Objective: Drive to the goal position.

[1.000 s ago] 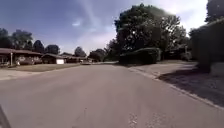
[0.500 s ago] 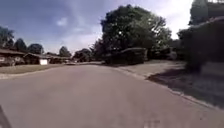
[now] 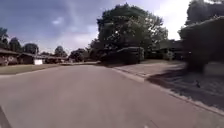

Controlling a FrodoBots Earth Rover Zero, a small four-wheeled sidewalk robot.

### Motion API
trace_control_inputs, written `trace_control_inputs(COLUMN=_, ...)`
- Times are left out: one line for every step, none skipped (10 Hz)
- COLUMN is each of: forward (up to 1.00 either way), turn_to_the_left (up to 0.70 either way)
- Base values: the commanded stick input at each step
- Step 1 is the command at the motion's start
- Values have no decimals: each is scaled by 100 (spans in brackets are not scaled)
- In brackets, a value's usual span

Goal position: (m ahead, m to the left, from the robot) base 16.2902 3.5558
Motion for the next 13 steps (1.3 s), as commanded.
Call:
trace_control_inputs(forward=70, turn_to_the_left=3)
trace_control_inputs(forward=70, turn_to_the_left=3)
trace_control_inputs(forward=70, turn_to_the_left=3)
trace_control_inputs(forward=70, turn_to_the_left=3)
trace_control_inputs(forward=70, turn_to_the_left=3)
trace_control_inputs(forward=70, turn_to_the_left=3)
trace_control_inputs(forward=70, turn_to_the_left=3)
trace_control_inputs(forward=70, turn_to_the_left=3)
trace_control_inputs(forward=70, turn_to_the_left=3)
trace_control_inputs(forward=70, turn_to_the_left=3)
trace_control_inputs(forward=70, turn_to_the_left=3)
trace_control_inputs(forward=70, turn_to_the_left=3)
trace_control_inputs(forward=70, turn_to_the_left=3)
